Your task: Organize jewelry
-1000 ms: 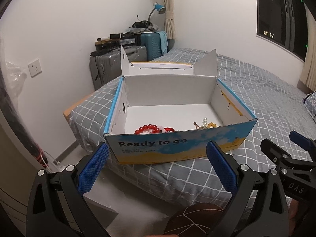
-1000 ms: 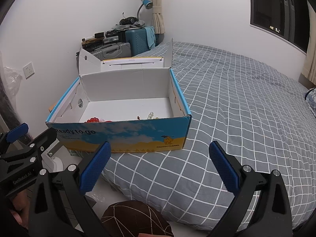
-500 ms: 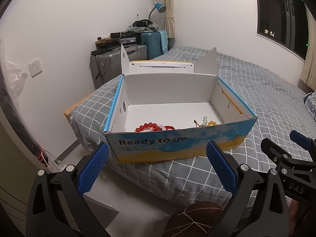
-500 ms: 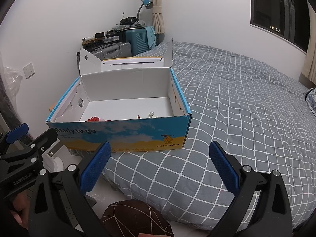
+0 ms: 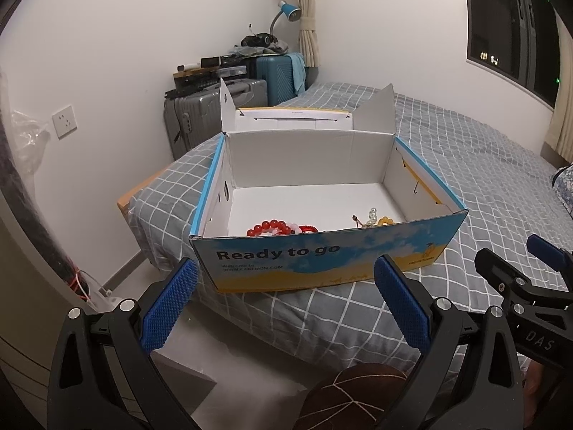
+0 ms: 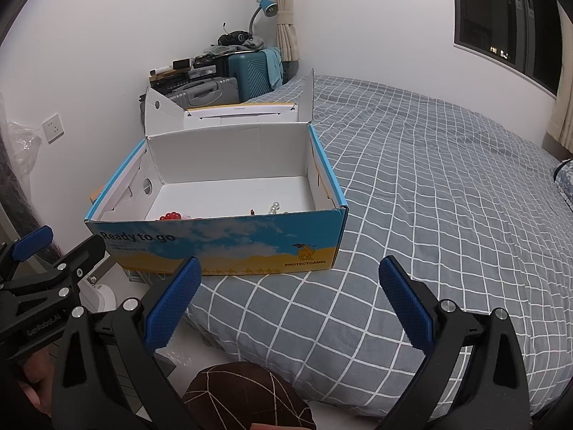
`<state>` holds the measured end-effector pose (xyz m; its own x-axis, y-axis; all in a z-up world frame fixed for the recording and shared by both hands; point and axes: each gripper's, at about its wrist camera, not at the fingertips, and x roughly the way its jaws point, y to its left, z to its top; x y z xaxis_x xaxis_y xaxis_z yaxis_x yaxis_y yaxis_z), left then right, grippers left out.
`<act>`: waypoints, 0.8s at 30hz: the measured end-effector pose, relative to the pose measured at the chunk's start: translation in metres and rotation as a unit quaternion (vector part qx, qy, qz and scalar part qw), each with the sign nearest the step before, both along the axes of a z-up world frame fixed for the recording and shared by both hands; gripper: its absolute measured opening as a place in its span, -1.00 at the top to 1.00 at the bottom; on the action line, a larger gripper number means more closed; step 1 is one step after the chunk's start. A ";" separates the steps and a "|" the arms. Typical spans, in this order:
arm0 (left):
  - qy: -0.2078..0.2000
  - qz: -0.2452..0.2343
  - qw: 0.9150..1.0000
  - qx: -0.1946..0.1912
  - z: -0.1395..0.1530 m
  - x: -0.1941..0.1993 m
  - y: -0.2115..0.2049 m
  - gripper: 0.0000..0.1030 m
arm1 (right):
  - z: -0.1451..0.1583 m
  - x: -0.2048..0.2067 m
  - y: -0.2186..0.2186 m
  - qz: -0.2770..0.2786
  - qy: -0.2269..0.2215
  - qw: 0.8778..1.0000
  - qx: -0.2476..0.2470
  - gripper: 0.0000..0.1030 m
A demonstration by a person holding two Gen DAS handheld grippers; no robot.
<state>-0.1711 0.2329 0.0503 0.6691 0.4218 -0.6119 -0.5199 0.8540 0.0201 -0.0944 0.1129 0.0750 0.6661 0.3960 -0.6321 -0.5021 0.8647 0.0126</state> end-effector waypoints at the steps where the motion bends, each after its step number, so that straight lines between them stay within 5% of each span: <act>1: 0.001 0.000 1.000 0.000 0.000 0.000 0.000 -0.89 | 0.000 0.000 0.000 0.000 0.000 1.000 0.000 -0.85; 24: 0.004 0.004 1.000 0.001 0.000 0.006 0.000 -0.89 | 0.004 0.003 -0.005 -0.001 0.000 1.000 0.003 -0.85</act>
<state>-0.1653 0.2326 0.0502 0.6600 0.4290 -0.6168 -0.5272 0.8493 0.0267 -0.0911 0.1081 0.0786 0.6662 0.3981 -0.6306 -0.5006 0.8655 0.0175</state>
